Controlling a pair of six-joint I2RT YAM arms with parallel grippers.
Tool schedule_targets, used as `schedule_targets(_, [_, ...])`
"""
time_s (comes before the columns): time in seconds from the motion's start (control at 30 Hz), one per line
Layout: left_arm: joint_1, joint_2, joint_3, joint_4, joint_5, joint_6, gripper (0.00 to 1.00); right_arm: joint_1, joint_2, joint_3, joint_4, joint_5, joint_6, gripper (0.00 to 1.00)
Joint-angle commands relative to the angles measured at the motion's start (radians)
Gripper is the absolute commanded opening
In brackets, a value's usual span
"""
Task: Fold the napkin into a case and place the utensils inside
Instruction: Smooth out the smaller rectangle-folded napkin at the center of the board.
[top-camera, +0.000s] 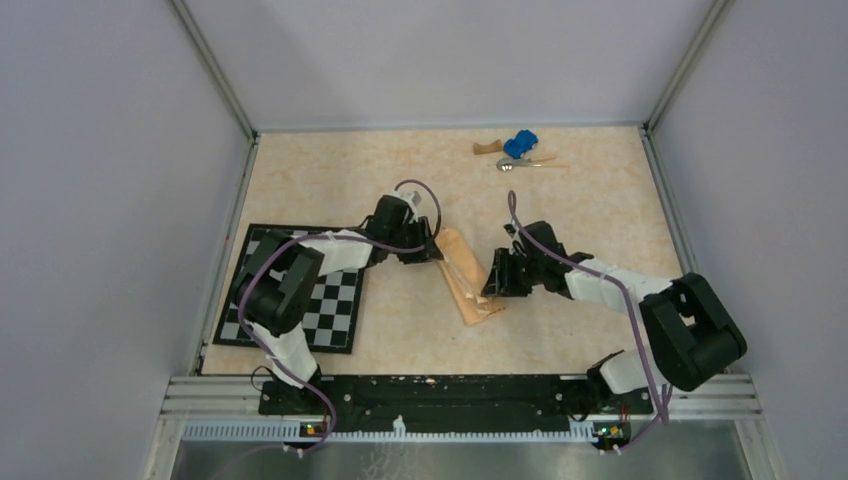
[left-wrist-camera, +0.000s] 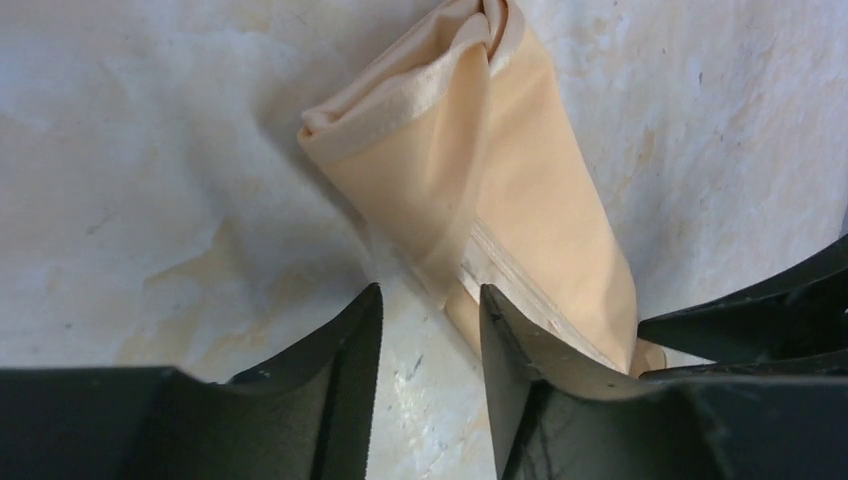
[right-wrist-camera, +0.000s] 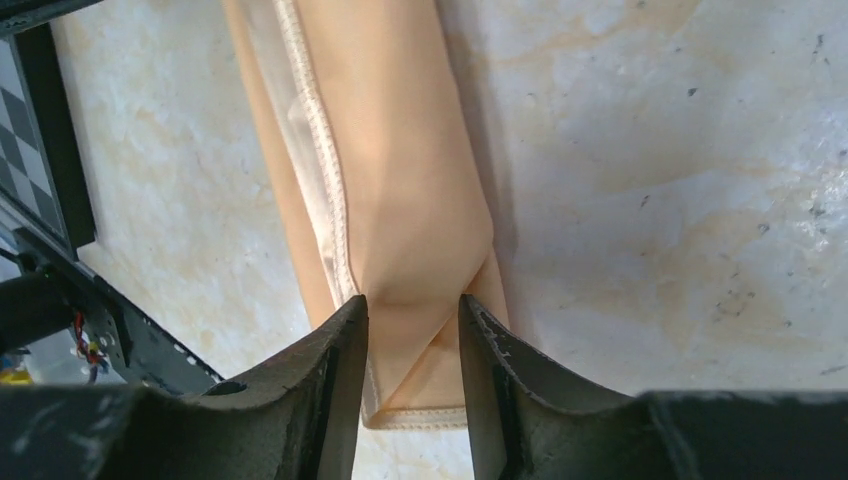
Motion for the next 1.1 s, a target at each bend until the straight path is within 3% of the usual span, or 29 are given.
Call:
schedule_targets(0.0, [-0.002,-0.133,-0.069,-0.032,-0.017,0.025,0.49,0.03,-0.117,0.072,-0.125,0.145,-0.026,0.41])
schedule_targets(0.13, [-0.004,-0.237,-0.228,0.041,0.143,-0.059,0.57,0.094,-0.123,0.187,-0.275,0.209,-0.133,0.47])
schedule_targets(0.27, [-0.025,-0.295,-0.373,0.233,0.258,-0.24,0.58,0.207,-0.07,0.291,-0.33,0.277,-0.215,0.49])
schedule_targets(0.43, [-0.101,-0.294,-0.412,0.348,0.222,-0.371,0.52,0.271,0.062,0.379,-0.344,0.305,-0.288,0.46])
schedule_targets(0.57, [-0.114,-0.277,-0.455,0.432,0.177,-0.45,0.54,0.329,0.139,0.42,-0.362,0.405,-0.328,0.45])
schedule_targets(1.07, [-0.119,-0.159,-0.499,0.573,0.138,-0.548,0.49,0.416,0.237,0.397,-0.31,0.54,-0.332,0.47])
